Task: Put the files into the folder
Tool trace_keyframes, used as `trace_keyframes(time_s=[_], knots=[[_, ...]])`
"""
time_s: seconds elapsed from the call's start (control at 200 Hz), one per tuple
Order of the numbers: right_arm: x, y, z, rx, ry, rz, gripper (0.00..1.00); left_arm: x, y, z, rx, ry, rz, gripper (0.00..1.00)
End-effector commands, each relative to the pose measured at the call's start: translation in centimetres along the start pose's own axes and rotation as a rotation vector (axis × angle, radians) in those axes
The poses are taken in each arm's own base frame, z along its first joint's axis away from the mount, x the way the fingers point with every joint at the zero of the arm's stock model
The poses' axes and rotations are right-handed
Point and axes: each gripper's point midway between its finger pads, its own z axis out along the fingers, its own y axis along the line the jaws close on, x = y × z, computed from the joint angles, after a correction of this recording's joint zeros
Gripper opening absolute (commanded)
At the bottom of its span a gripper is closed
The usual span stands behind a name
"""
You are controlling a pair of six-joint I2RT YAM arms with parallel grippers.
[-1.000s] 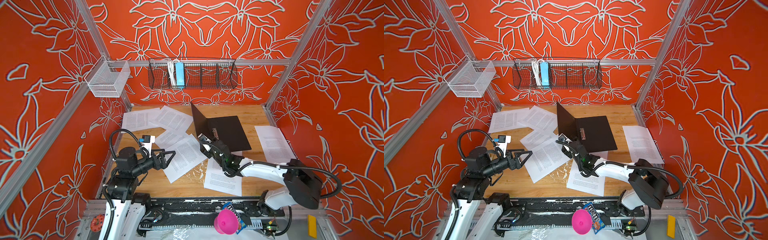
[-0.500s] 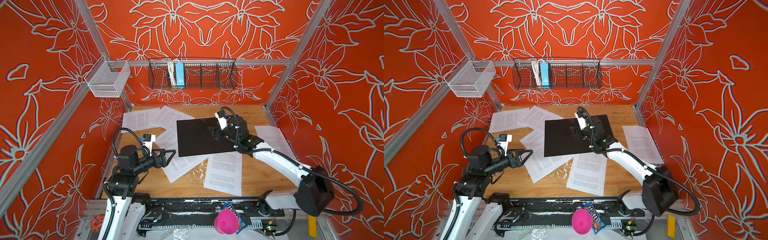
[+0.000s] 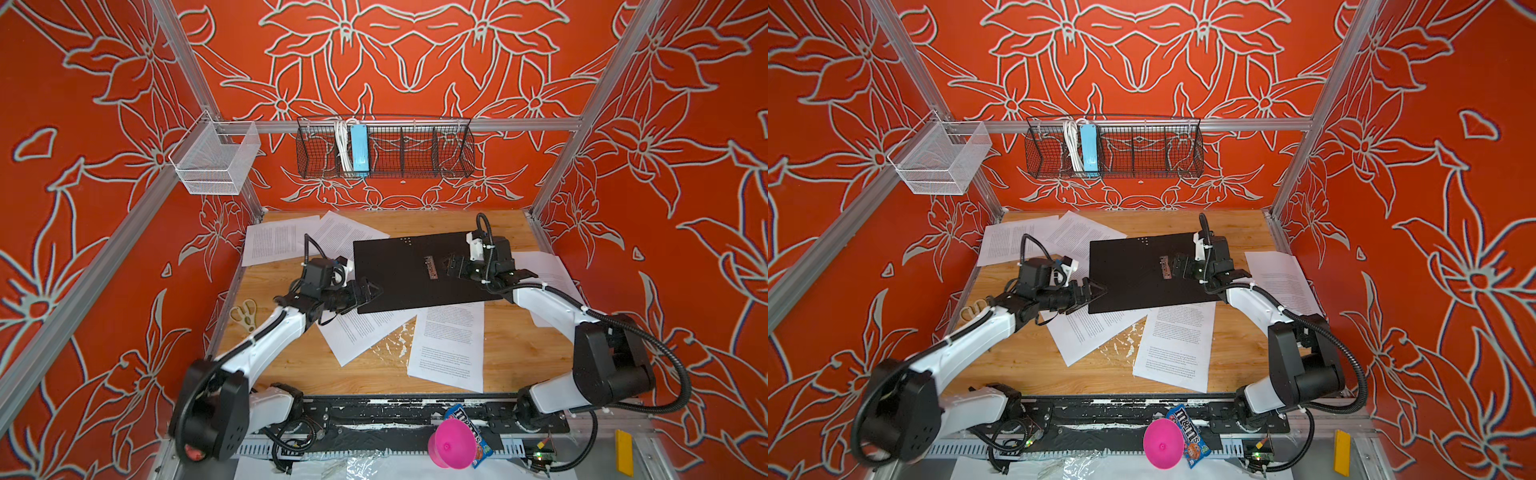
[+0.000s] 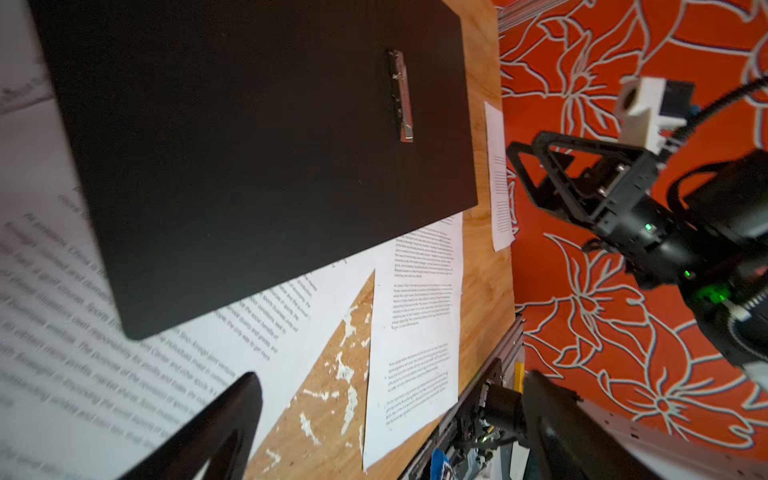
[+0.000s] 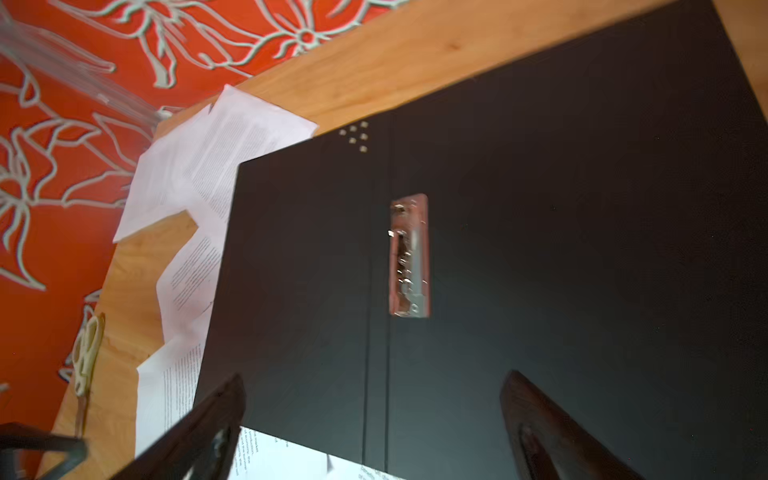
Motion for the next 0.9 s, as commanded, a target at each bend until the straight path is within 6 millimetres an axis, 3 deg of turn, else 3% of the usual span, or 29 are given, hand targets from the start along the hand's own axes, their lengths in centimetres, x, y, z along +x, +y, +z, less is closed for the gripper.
trace_keyframes(time_s=[0.0,0.1,0.35,0.48,0.71,0.896], knots=[[0.8,-0.3,0.2,-0.064,0.023,0.098,0.92,-3.4,-0.8,2.5,0.016,-0.054,0.022,0.97],[1.5,-0.6,0.3,-0.104,0.062,0.124,0.82,-4.0,0.1,4.5,0.003,-0.032,0.028,0.97],[2.8,-1.6,0.4,-0.068,0.106,0.174,0.81,-3.6,3.8,7.5,-0.052,-0.026,-0.005,0.97],[3.4,-0.7,0.8,-0.119,0.17,0.189,0.81,-3.1,4.6,7.3,-0.107,-0.027,-0.033,0.97],[3.8,-1.0,2.0,-0.137,0.182,0.223,0.8,-0.8,8.0,6.4,-0.238,-0.09,-0.046,0.98],[4.1,-1.5,3.2,-0.135,0.199,0.245,0.72,-0.4,7.2,6.5,-0.185,-0.081,-0.062,0.98]])
